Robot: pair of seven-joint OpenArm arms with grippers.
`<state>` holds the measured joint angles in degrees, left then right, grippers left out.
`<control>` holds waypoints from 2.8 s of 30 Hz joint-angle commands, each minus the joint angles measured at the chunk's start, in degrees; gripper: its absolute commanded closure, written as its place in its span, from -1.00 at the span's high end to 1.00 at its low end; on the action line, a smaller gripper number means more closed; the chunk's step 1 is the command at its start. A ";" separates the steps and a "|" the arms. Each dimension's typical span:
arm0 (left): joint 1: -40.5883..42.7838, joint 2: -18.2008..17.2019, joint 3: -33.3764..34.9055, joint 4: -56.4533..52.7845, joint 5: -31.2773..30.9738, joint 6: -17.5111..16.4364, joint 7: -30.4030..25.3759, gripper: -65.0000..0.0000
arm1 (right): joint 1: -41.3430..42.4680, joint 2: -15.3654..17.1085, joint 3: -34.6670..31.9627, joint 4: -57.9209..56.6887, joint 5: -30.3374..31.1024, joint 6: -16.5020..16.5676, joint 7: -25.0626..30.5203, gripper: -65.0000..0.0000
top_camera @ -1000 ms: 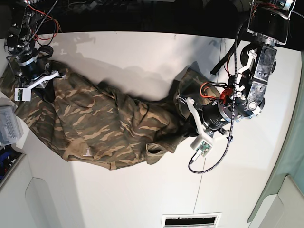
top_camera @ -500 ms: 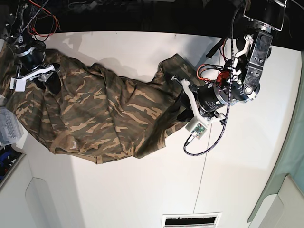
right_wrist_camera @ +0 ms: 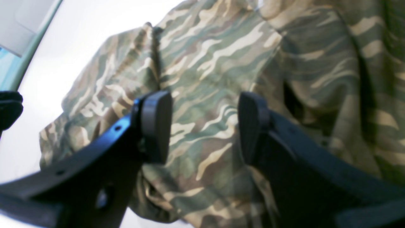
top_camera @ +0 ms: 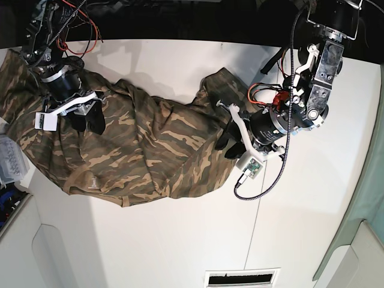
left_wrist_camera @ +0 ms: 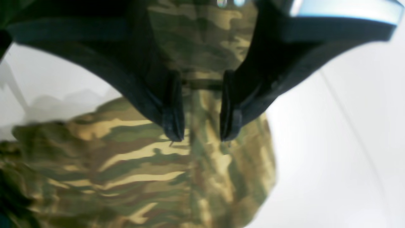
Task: Layout the t-shirt on the table in an organized manner, then fold the t-shirt properly
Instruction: 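Lift and drag the shirt with both grippers to spread it, then regrasp the shirt fabric with the right gripper near the collar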
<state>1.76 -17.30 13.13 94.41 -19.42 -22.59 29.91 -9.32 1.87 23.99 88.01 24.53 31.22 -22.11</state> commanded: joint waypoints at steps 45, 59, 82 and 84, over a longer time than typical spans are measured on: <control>-9.64 9.66 2.69 -20.48 8.00 11.10 -3.87 -1.00 | 5.16 2.27 -0.44 -13.62 -8.96 -12.81 7.32 -1.00; 2.73 -3.26 -0.46 9.64 1.97 9.46 -0.11 -1.00 | 5.14 4.31 -0.46 -13.62 -7.98 -12.92 6.10 -1.00; 4.92 -0.94 -0.46 9.20 0.79 8.85 -0.22 -0.57 | 1.18 -3.13 -3.61 -6.99 8.48 2.03 -5.11 -0.51; 4.94 -0.96 -0.46 8.92 0.79 8.85 0.28 -0.57 | 1.46 -3.15 -3.61 -4.35 8.44 2.03 -4.39 -0.49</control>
<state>7.46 -18.11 12.88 102.48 -18.24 -13.76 31.48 -8.67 -1.43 20.43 82.54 31.81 32.56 -28.01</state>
